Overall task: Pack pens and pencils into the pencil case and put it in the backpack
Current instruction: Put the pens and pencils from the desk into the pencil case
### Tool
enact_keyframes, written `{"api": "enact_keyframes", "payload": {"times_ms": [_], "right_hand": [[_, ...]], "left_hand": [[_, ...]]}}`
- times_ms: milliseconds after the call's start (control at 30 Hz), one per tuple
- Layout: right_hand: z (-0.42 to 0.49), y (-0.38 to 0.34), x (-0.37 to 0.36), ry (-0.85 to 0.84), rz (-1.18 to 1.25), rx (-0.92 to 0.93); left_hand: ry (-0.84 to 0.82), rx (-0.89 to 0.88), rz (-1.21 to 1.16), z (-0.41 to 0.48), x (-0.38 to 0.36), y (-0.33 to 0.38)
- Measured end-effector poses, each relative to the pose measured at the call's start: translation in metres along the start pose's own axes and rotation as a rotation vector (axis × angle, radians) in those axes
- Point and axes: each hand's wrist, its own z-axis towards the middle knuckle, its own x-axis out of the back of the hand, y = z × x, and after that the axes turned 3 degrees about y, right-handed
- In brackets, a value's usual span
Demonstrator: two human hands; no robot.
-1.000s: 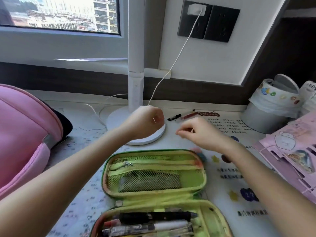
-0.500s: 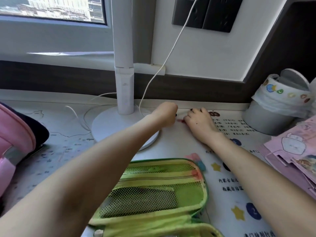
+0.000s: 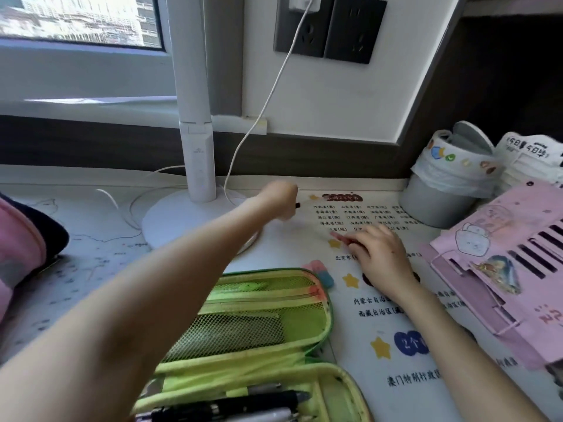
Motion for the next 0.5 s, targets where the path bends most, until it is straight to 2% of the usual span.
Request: {"api": "enact_keyframes", "payload": {"times_ms": [133, 300, 367, 500], "right_hand": [[-0.014, -0.015, 0.024, 0.144, 0.133, -0.154], [-0.033, -0.041, 0.058, 0.195, 0.275, -0.259], [-0.040, -0.055, 0.069, 0.182, 0.300, -0.240], [-0.054, -0.087, 0.085, 0.135, 0.362, -0.140]], "left_hand": [[0.062, -0.045, -0.218, -0.067, 0.038, -0.003], [-0.080, -0.046, -0.498, -0.191, 0.074, -0.017], [-0.106, -0.033, -0.475, -0.235, 0.070, -0.023], [-0.046, -0.090, -0.324, -0.299, 0.045, -0.025]]}}
